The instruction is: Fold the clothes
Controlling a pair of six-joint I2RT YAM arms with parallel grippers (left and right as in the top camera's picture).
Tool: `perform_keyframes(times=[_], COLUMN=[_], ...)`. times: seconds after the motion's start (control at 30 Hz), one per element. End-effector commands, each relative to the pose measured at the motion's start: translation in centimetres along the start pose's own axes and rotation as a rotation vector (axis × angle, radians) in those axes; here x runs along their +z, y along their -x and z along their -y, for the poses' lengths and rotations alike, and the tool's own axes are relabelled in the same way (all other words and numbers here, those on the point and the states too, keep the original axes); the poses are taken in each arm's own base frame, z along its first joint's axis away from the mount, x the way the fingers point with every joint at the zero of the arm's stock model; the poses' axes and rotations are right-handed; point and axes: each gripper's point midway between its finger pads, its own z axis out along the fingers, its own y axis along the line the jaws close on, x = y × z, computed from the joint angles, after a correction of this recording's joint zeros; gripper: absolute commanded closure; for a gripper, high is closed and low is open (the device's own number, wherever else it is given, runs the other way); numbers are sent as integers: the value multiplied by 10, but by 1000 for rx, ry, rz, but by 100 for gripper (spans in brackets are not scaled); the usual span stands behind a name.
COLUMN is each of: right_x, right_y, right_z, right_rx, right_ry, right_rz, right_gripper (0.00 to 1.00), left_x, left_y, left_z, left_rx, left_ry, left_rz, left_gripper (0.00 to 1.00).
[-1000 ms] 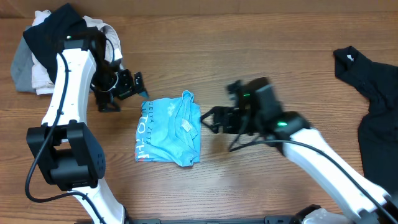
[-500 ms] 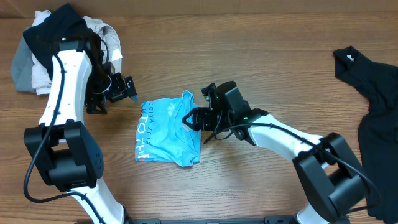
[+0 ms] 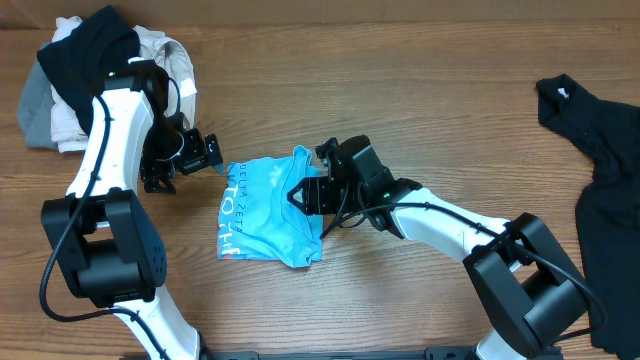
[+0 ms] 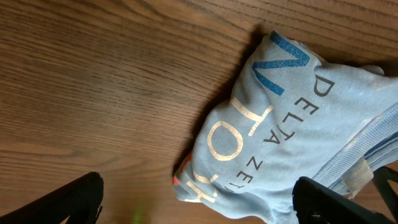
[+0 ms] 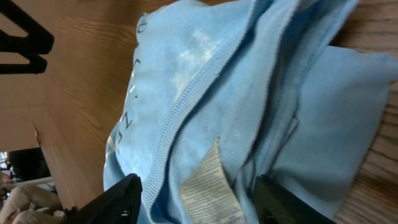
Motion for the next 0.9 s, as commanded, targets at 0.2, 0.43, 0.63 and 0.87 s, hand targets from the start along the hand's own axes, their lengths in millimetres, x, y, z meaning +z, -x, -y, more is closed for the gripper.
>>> perform_keyframes(times=[0.2,0.43,0.63,0.87], right_x=[1,0,7,12], right_y=[8,18,20,23], right_z=[5,2,8,8], right_rx=[-7,-27,-25,-35], right_ry=[-38,-31,-46,-33], right_rz=[40,86,102,114], right_gripper=[45,45,45,45], left_x=[-7,-7,-7,-7], left_y=[-2,-2,-1,0], left_z=[-1,-1,-1,0], left_rx=[-20,-20,-20,-19], left_ry=[-4,-4,-4,-6], left_rz=[22,22,23,29], left_gripper=[0,0,0,0])
